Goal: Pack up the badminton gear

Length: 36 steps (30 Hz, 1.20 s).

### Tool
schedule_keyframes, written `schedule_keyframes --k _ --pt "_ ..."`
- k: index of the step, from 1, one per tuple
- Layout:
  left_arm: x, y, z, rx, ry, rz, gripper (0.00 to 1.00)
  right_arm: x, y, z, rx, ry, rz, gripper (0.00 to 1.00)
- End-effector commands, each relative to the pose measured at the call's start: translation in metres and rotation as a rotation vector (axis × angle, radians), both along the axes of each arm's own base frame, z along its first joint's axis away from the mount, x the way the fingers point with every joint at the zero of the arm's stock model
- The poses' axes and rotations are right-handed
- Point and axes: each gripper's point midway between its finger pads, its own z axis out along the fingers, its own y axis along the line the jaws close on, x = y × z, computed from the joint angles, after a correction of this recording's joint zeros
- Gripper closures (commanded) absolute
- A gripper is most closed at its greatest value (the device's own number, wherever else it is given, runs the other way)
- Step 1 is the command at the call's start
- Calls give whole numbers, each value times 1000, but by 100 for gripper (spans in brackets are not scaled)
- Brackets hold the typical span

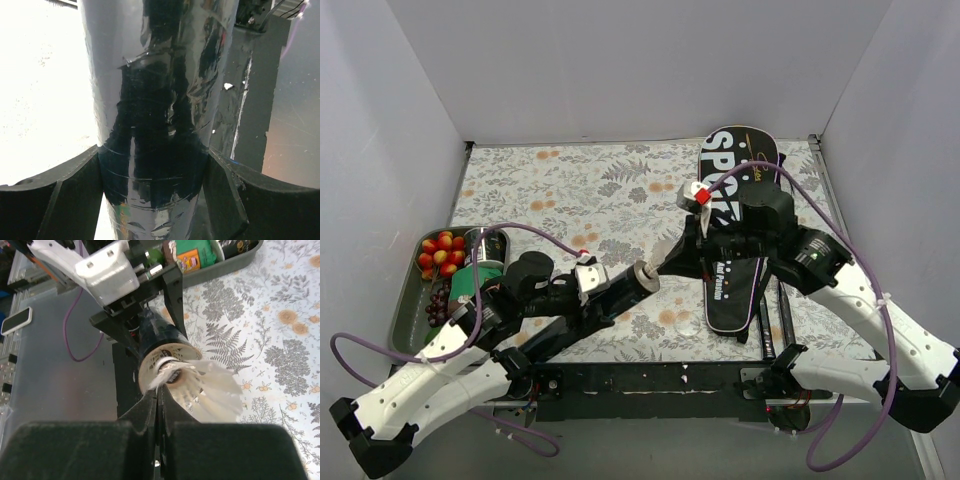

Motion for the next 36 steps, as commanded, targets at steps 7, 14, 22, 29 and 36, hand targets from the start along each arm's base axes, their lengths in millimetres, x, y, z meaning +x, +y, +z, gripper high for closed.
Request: schedule_keyframes --k 7,14,22,29,36 --pt "3 -13 58 -148 -126 -37 83 1 14 -21 -67 -3 27 99" --pt "7 -17 57 -146 -127 -43 83 -10 23 -24 -60 28 90 99" --pt "4 -22 68 -196 -129 -60 83 -29 50 -42 -6 124 195 99" --pt "0 -23 83 -232 -145 -77 83 -53 72 -68 -51 212 320 95" --pt "-1 -23 90 -247 -154 -79 83 -59 70 -76 -116 205 343 66"
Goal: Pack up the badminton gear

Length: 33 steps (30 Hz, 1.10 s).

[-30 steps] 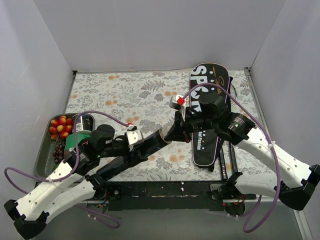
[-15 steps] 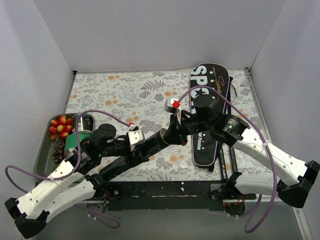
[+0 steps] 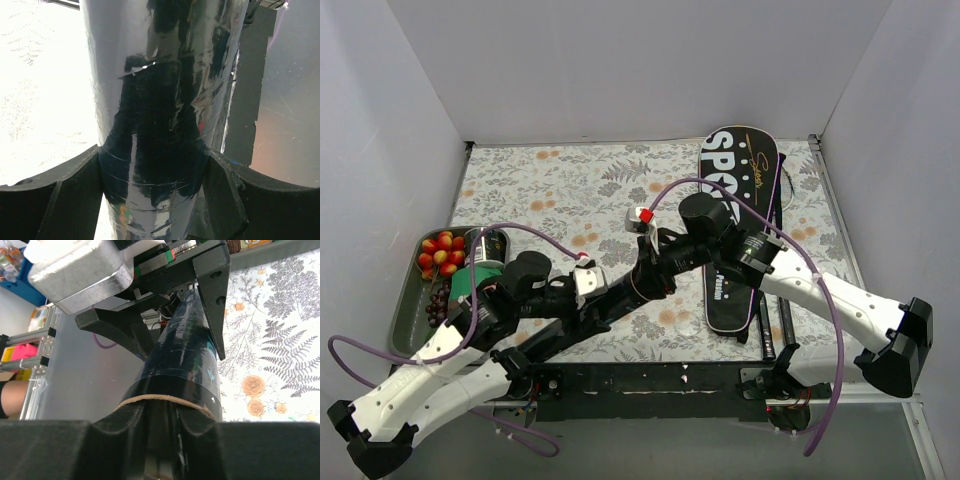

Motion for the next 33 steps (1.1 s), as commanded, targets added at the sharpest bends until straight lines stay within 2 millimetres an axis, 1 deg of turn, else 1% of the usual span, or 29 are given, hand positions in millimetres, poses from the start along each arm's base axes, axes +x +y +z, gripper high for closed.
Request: schedule_keyframes --k 1,2,3,5,6,8,9,10,14,16,17,23,33 --pt "10 -23 80 -244 -165 -27 83 -24 1 -13 -58 13 82 64" --pt "9 -23 79 -244 -161 -29 83 -25 -3 -10 -66 3 76 61" --pt "9 -23 79 -244 -160 -29 83 -24 -4 -1 -55 -16 67 60" --pt "9 -23 77 -241 -155 -28 83 -21 -10 2 -74 -43 46 58" --pt "9 -23 78 -244 -155 -29 82 -20 -12 4 -78 -54 38 57" --pt "9 -23 78 -243 -159 -29 83 -16 -16 16 -70 -102 8 56" --pt "9 -23 79 -244 -159 -27 83 -15 -21 16 -88 -105 -4 55" --pt "9 -23 78 -242 -157 -30 83 -11 -22 21 -83 -129 -28 55" --pt "8 -23 76 -239 -150 -34 83 -7 -35 34 -82 -168 -86 51" --pt "8 -24 74 -237 -146 -35 83 0 -39 35 -86 -203 -110 50" --pt "8 -24 74 -236 -147 -34 83 0 -41 40 -77 -212 -118 48" --pt "8 -24 73 -235 -143 -35 82 9 -49 51 -70 -244 -169 45" --pt "9 -24 70 -227 -140 -34 83 25 -66 78 -50 -310 -283 43"
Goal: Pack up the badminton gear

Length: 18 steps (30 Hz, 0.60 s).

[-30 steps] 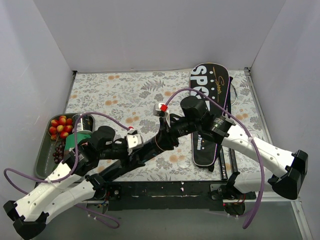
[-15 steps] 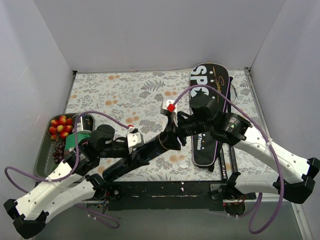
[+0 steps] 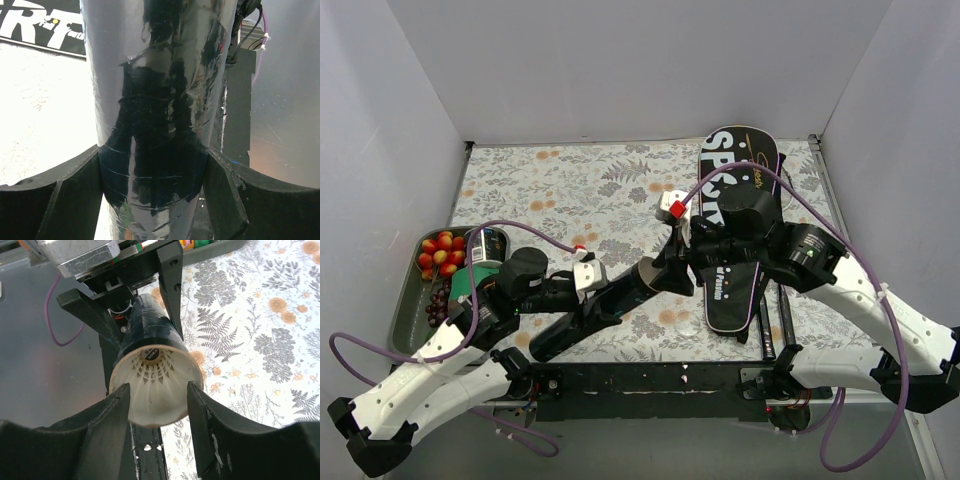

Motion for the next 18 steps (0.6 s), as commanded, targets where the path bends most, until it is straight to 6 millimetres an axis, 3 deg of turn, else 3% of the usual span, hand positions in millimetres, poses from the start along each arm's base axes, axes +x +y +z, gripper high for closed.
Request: schedule_keyframes --k 1,9,16,18 --pt "6 -4 38 -90 -83 8 83 7 -18 30 37 -72 -74 42" --pt "6 -5 37 -86 -83 4 83 21 -27 46 54 -95 -178 44" --pt "5 -3 37 -89 -84 8 83 35 -27 50 48 -99 -253 84" --pt "5 -2 39 -92 -88 11 82 43 -31 38 6 -96 -299 84"
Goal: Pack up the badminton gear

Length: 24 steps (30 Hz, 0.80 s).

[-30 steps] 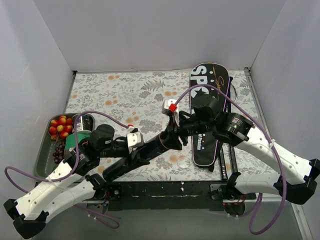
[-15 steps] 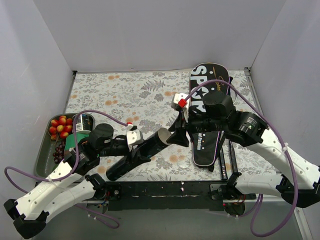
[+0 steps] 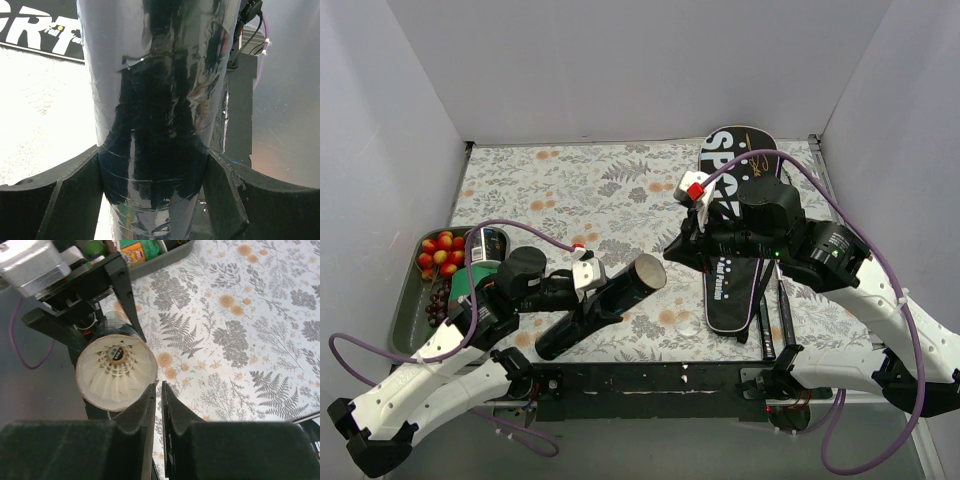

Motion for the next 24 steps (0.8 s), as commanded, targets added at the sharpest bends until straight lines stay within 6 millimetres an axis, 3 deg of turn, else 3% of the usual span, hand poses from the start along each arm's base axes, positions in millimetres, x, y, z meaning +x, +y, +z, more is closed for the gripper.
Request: schedule_keyframes --k 1,2,3,4,6,8,9,10,11,17,24 --pt "2 0 34 -75 -74 8 82 27 -10 0 -27 -25 -151 81" --pt "2 0 33 -73 -70 8 82 33 -12 -10 -53 -14 -180 78" --pt "2 0 34 -73 -70 8 82 38 -14 -32 -99 9 -202 73" --pt "1 1 34 -75 -70 9 82 44 -17 -43 -123 23 -233 64" --pt "0 2 34 -76 -71 9 82 60 -27 -77 -176 89 -300 61" --pt "0 3 34 -77 -74 13 82 73 -36 -99 -181 160 -348 60" --pt "-1 4 35 -78 -74 15 82 77 -37 -106 -177 176 -361 60" --pt "0 4 36 -80 -74 19 82 79 -42 -129 -218 219 -375 60" --pt "-1 4 36 -80 -75 17 82 82 -45 -139 -235 241 -390 60" --pt "-1 6 34 -78 -76 21 82 56 -47 -212 -365 433 -356 62" --pt "0 5 28 -71 -65 23 82 26 -53 -253 -392 528 -358 62"
